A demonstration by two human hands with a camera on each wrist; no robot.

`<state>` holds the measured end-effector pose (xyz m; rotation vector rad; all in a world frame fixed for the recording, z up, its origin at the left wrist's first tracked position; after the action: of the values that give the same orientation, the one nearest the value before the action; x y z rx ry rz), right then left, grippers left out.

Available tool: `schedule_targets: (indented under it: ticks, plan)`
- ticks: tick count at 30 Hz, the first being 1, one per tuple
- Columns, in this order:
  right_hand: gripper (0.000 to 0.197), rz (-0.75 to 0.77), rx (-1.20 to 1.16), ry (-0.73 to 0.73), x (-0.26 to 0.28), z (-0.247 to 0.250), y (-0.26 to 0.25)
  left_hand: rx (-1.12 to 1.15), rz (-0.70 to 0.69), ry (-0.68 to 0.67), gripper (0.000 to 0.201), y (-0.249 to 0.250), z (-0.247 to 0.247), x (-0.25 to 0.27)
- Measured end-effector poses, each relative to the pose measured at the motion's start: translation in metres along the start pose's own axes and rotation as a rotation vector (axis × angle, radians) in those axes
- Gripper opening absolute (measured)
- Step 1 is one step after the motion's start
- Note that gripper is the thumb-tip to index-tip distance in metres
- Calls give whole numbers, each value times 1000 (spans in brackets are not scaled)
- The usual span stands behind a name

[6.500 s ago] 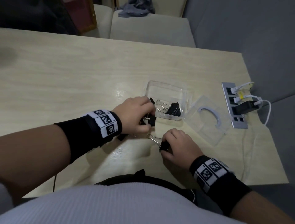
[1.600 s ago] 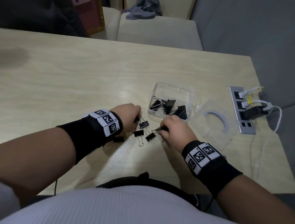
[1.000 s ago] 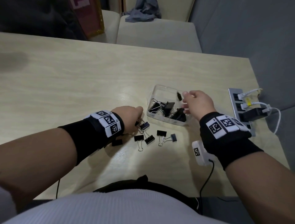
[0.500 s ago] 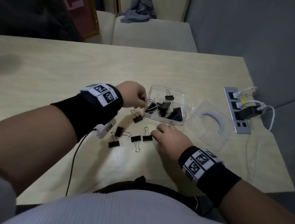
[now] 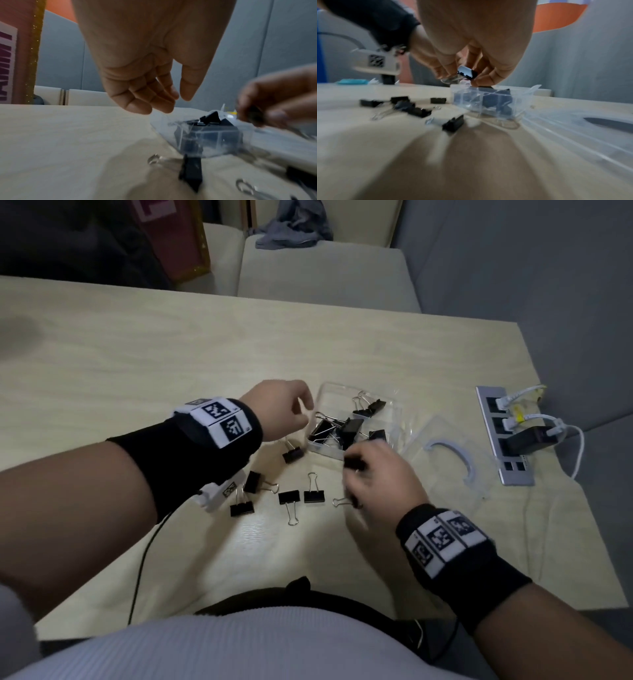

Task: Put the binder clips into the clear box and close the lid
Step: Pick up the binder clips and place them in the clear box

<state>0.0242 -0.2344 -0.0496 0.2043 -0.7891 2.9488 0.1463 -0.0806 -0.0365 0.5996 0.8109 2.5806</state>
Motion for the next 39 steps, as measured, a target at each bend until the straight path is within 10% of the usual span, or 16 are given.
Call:
schedule_targets:
  ticks: [5,9,13,18,32,39]
  plan:
    - [28,-277,-206,304,-35,45,23,-302,-31,-334,20,-14,-28,27]
    - [48,-358,-101,213,-48,55,26,-437,-123,-429,38,-12,-54,45]
    - [15,-109,85,-3,-29,34,1,-567,-210,-475,46,-8,-83,59]
    - [25,-22,448,-397,8,-33,11,-569,-208,-435,41,-5,-92,58]
    - [16,-154,-27,16,-26,29,11,54,-16,33,24,23,-9,-4]
    - [44,-290,-148,118,-59,50,13,142,49,166,49,22,11,-35]
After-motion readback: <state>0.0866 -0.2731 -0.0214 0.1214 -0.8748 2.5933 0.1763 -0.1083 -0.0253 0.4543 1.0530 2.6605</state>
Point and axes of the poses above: each hand's wrist, its own x-axis away from the middle knuckle, its own z-axis out of the back of the hand, y = z × x, the point moved 6 cm from there along -x, towards the middle knuckle, and after that the axes turned 5 degrees about x, right-handed, at the moved point
